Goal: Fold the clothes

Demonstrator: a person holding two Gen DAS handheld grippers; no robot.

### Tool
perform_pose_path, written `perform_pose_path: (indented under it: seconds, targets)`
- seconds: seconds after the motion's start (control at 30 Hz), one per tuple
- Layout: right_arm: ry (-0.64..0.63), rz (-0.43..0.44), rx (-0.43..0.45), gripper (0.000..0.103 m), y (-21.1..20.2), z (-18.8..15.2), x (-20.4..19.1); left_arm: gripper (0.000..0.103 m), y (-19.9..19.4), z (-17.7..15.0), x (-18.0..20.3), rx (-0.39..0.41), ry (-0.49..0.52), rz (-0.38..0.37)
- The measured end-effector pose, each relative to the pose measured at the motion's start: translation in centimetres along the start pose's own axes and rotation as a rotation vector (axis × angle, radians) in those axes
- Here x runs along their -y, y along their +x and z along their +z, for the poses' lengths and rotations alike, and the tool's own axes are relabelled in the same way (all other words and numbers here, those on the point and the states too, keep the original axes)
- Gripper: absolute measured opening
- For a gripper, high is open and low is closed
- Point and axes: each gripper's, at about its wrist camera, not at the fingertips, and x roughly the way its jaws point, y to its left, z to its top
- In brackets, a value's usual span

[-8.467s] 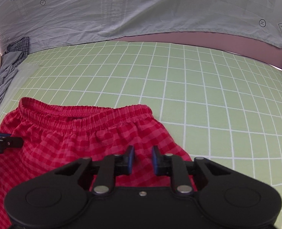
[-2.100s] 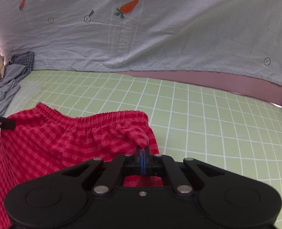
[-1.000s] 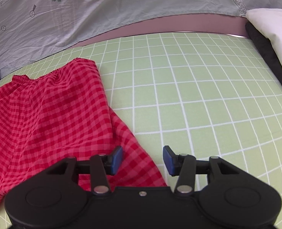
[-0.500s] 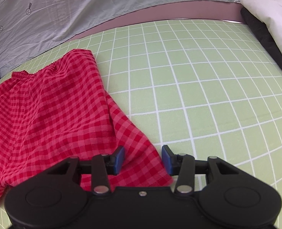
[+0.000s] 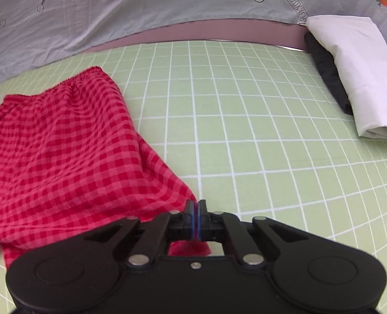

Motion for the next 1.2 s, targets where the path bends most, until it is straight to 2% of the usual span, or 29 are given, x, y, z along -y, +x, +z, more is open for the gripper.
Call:
perform_pose_path:
  seconds: [0.07,0.13,0.17,0.23,0.3,0.57,0.7,0.8,0.87,0.93,1.03,1.13,1.2]
  targets:
    - [0.026,0.005,0.004,0.024,-0.1,-0.4,-0.1,0.022,-0.5,0.2,0.2,0.027,-0.005,-0.003]
    - [0.065,0.029,0.021,0.032,-0.3,-0.5,0.1,0.034,-0.9,0.6,0.7,0.057,0.009,-0.008]
    - [0.076,0.031,0.029,0.035,-0.4,-0.4,0.2,0.037,-1.1,0.8,1.1,0.069,0.029,-0.010]
    - [0.079,0.029,0.045,0.037,-0.3,-0.1,0.2,0.049,-1.2,1.4,2.3,0.094,0.082,-0.013]
    - [0.082,0.029,0.061,0.038,-0.1,0.3,0.1,0.056,-0.9,1.9,3.5,0.109,0.118,-0.014]
    - [0.061,0.120,0.112,0.038,2.5,4.6,-2.5,0.056,2.6,5.1,8.7,0.115,0.232,-0.085]
    - [0.060,0.210,0.120,0.038,4.9,8.2,-4.6,0.066,4.7,7.8,11.5,0.134,0.290,-0.109]
    - [0.071,0.282,0.122,0.046,6.9,11.0,-6.2,0.073,6.2,10.2,13.0,0.154,0.325,-0.128]
    - [0.067,0.315,0.121,0.055,8.4,12.7,-7.3,0.076,7.2,11.4,13.9,0.161,0.368,-0.150]
    - [0.035,0.327,0.111,0.059,9.8,13.8,-8.6,0.076,7.7,11.9,15.0,0.170,0.426,-0.152]
    - [-0.040,0.303,0.107,0.060,11.1,14.6,-10.6,0.076,8.2,12.2,16.5,0.188,0.502,-0.155]
    - [-0.146,0.224,0.181,0.060,10.4,14.3,-12.5,0.076,7.5,11.5,17.2,0.218,0.527,-0.181]
    - [-0.203,0.228,0.212,0.059,9.8,14.2,-13.3,0.072,7.1,11.0,17.7,0.218,0.539,-0.213]
